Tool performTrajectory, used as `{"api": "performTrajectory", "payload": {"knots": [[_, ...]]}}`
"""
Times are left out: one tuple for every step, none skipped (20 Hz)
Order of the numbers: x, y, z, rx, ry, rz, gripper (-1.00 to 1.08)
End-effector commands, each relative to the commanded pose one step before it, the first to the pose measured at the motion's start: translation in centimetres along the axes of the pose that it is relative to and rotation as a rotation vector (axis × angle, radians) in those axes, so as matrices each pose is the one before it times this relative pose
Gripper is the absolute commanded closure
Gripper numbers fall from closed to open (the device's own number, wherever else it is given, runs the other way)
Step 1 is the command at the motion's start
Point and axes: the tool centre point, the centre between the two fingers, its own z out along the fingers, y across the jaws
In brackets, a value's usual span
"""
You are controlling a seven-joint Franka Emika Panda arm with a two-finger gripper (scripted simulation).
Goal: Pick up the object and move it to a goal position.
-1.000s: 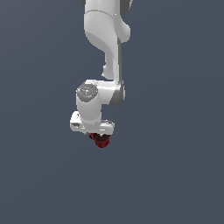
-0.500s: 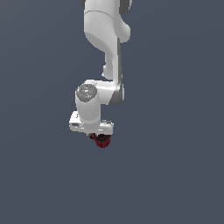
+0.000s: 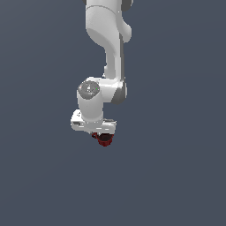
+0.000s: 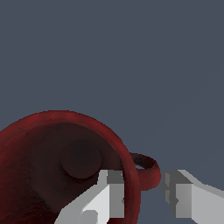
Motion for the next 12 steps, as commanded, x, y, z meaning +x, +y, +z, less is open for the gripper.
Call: {"api": "performTrajectory", "payload": {"knots": [[-0.141, -0.392, -1.253, 0.00010, 0.00447, -0.00021, 1.08], [-0.144, -0.194, -0.532, 0.00000, 0.00000, 0.00000, 1.08], [-0.159, -0.214, -0.587, 0.00000, 0.00000, 0.00000, 1.08], [-0.173, -0.234, -0.644, 0.00000, 0.00000, 0.00000, 1.08], [-0.188, -0.254, -0.701, 0.00000, 0.00000, 0.00000, 1.08], [-0.204, -0.276, -0.761, 0.00000, 0.00000, 0.00000, 1.08], [-0.220, -0.297, -0.823, 0.00000, 0.00000, 0.00000, 1.08], [-0.231, -0.355, -0.870, 0.00023, -0.00020, -0.00062, 1.08], [-0.249, -0.338, -0.940, 0.00000, 0.00000, 0.00000, 1.08], [-0.261, -0.355, -0.991, 0.00000, 0.00000, 0.00000, 1.08], [-0.272, -0.371, -1.038, 0.00000, 0.00000, 0.00000, 1.08], [-0.282, -0.386, -1.082, 0.00000, 0.00000, 0.00000, 1.08]]}}
